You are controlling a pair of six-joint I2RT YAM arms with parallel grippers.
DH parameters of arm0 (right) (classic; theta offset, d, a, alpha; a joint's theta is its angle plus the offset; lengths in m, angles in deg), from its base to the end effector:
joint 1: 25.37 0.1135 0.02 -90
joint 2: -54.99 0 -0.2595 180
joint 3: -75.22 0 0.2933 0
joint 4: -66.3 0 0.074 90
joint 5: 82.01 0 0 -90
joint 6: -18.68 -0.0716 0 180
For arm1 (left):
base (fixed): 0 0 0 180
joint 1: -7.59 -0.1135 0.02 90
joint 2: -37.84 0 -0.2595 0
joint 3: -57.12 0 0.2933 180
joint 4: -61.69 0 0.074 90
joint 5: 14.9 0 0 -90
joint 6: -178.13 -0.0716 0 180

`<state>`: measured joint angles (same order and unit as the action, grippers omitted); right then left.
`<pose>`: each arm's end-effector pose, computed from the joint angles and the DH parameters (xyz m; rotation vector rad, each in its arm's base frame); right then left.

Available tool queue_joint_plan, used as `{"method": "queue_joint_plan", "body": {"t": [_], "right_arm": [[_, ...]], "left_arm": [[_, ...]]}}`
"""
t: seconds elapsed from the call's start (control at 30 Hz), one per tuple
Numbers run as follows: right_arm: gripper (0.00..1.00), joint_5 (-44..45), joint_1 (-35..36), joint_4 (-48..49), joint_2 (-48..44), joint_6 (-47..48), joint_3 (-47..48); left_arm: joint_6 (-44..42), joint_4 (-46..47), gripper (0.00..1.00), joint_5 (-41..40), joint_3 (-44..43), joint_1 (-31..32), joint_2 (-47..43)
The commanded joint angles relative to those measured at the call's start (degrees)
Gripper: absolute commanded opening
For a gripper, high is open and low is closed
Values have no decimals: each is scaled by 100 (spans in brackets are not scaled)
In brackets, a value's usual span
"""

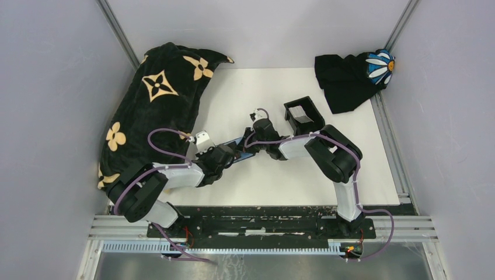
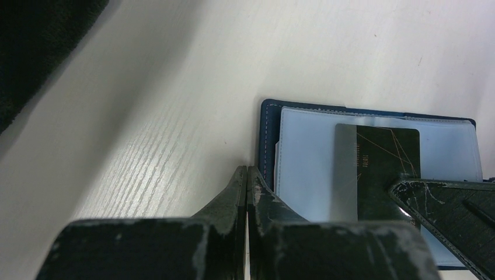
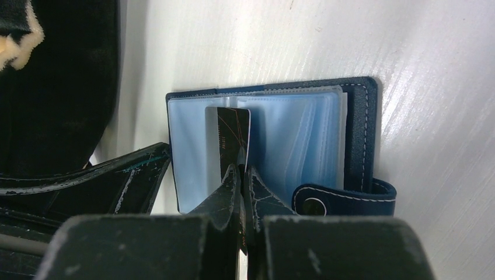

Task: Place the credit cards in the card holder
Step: Insert the credit card into the card holder.

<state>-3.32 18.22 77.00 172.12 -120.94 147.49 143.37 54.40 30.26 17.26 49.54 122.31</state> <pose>0.3275 0.3312 0.0566 0.0005 2.3889 1.0809 0.2426 -0.1501 0.0676 -0.5508 2.0916 0.0297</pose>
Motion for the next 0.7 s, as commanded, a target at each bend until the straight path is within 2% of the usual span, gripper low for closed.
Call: {"method": "queue_joint_plan", "body": {"t": [0.0,0.67], "right_arm": [[1,170,249,-1126,402,335,-84],[1,166,644,-1079,684,-14,259]], "left_arm": [[-106,422,3,681,53,15,205],[-112,753,3,1105,114,29,261]]}}
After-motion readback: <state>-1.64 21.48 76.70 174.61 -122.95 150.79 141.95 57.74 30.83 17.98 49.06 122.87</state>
